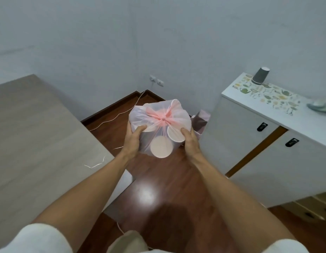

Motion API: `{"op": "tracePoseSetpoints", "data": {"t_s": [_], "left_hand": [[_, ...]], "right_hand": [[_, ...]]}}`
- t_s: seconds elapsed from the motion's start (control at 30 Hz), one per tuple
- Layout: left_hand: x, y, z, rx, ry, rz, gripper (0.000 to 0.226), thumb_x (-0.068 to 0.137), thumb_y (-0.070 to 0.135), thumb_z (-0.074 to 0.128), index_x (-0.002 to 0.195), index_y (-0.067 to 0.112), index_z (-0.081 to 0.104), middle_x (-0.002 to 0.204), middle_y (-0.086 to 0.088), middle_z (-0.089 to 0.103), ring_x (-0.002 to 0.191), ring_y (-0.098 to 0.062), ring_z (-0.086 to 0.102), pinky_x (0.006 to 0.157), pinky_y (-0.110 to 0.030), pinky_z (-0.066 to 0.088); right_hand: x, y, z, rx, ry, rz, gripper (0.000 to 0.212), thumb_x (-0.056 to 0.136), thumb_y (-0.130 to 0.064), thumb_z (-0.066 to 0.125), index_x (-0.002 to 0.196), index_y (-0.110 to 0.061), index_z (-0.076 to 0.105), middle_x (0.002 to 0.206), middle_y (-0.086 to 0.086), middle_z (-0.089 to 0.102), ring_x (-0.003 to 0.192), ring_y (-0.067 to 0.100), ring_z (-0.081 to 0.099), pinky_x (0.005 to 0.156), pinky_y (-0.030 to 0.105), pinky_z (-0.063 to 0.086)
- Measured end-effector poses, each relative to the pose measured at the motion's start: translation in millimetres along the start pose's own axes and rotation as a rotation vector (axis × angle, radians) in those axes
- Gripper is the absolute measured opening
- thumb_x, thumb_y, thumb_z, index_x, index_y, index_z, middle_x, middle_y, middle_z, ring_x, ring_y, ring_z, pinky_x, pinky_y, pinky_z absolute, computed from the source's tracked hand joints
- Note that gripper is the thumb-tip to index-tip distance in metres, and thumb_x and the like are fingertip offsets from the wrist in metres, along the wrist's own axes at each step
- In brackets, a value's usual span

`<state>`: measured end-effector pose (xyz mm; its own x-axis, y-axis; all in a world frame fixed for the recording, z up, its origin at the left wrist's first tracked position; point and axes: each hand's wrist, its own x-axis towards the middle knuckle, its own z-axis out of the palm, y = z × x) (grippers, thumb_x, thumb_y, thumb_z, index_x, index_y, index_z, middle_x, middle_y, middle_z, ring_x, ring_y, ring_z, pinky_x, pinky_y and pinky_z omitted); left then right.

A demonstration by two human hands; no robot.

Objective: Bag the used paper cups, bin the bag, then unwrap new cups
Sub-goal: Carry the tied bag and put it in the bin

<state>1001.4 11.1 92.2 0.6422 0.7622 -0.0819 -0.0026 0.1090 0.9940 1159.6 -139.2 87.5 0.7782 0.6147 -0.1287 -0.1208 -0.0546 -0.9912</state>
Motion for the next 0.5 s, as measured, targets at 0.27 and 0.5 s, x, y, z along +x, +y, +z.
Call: {"op": "tracePoseSetpoints", "data": {"t_s": [0.27, 0.5], "left_hand": [[117, -18, 79, -0.061, -0.083, -0.055, 0.063, 0.096, 0.036, 0.07, 0.151, 0.038, 0.041, 0.137, 0.001, 0.065, 0.121, -0.022, 0.069, 0.098, -0.047, 0.061], [268, -15, 120, 0.032, -0.137, -0.069, 0.058, 0.101, 0.026, 0.065, 0.153, 0.027, 0.038, 0.14, 0.0, 0.062, 0.124, -0.02, 0.065, 0.096, -0.035, 0.06]], "right_hand": [[120, 35, -59, -0.025, 0.155, 0.027, 0.053, 0.085, -0.052, 0.063, 0.136, -0.044, 0.055, 0.132, -0.006, 0.067, 0.125, 0.022, 0.062, 0.112, 0.055, 0.043], [254, 21, -70, -0.007, 0.205, 0.113, 0.052, 0.083, -0.056, 0.061, 0.133, -0.047, 0.056, 0.129, -0.013, 0.068, 0.123, 0.021, 0.062, 0.111, 0.056, 0.044]]}}
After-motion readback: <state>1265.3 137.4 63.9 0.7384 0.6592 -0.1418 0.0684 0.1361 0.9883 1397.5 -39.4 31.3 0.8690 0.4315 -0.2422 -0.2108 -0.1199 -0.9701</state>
